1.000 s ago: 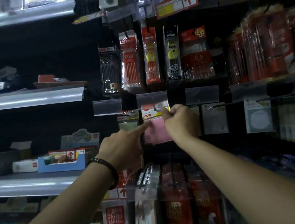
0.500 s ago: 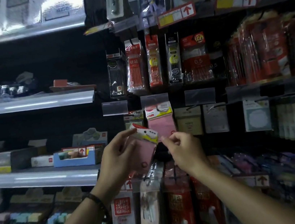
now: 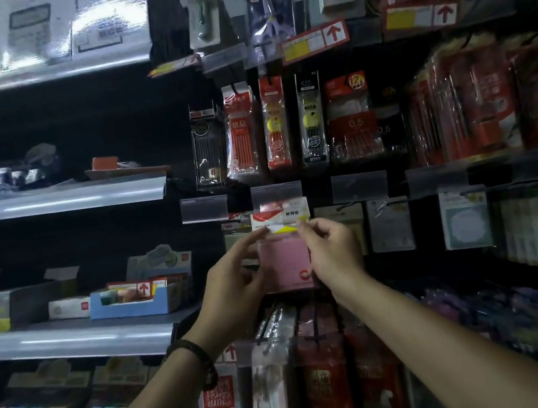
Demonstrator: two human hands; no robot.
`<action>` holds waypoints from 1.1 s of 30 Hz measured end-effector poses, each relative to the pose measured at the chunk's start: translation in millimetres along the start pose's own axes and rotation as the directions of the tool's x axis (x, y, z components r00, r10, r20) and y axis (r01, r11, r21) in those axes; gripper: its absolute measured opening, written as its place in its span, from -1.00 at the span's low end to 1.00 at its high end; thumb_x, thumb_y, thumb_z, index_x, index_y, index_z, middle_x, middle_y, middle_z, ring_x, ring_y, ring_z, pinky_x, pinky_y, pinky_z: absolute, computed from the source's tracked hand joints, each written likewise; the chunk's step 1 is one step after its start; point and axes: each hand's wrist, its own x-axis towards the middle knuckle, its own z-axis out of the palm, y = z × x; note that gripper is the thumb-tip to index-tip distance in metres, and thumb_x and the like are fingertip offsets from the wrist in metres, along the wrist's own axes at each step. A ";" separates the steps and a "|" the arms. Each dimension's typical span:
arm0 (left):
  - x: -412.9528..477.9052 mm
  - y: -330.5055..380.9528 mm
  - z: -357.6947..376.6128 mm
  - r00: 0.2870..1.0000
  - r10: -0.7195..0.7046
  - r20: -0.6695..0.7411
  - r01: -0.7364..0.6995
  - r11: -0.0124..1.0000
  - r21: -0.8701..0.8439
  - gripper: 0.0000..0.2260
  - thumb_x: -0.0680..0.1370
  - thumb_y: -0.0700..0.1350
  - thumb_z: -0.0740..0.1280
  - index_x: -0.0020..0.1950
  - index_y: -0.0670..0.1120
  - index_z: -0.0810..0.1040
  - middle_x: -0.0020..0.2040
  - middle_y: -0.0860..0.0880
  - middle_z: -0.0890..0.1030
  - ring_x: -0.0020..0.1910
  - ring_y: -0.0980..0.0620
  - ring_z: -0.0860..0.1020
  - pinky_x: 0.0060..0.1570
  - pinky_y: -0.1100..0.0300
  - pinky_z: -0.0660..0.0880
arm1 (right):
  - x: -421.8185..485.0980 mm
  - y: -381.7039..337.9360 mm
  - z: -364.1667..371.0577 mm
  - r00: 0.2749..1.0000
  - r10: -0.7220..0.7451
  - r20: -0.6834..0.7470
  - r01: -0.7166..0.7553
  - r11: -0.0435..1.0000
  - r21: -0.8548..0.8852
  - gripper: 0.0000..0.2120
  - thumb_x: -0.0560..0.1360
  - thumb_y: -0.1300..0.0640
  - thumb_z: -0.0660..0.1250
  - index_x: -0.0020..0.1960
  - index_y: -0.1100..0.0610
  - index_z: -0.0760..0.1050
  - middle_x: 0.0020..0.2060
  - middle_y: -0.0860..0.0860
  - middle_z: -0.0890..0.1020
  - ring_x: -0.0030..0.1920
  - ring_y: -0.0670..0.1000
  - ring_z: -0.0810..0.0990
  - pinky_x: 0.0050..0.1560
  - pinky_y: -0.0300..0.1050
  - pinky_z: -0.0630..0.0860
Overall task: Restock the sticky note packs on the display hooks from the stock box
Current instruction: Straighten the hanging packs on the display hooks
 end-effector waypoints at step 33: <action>25.7 -28.4 29.4 0.996 0.021 -0.090 0.011 0.939 0.342 -0.47 0.64 -0.07 0.42 0.59 0.13 0.38 0.21 0.11 0.44 0.14 0.08 0.58 0.18 0.00 0.67 | 12.9 19.9 -11.9 0.979 -0.199 -0.038 0.168 0.905 -0.390 -0.71 0.60 0.00 0.46 -0.25 -0.02 0.46 -0.35 -0.10 0.58 -0.38 -0.20 0.51 -0.43 -0.41 0.32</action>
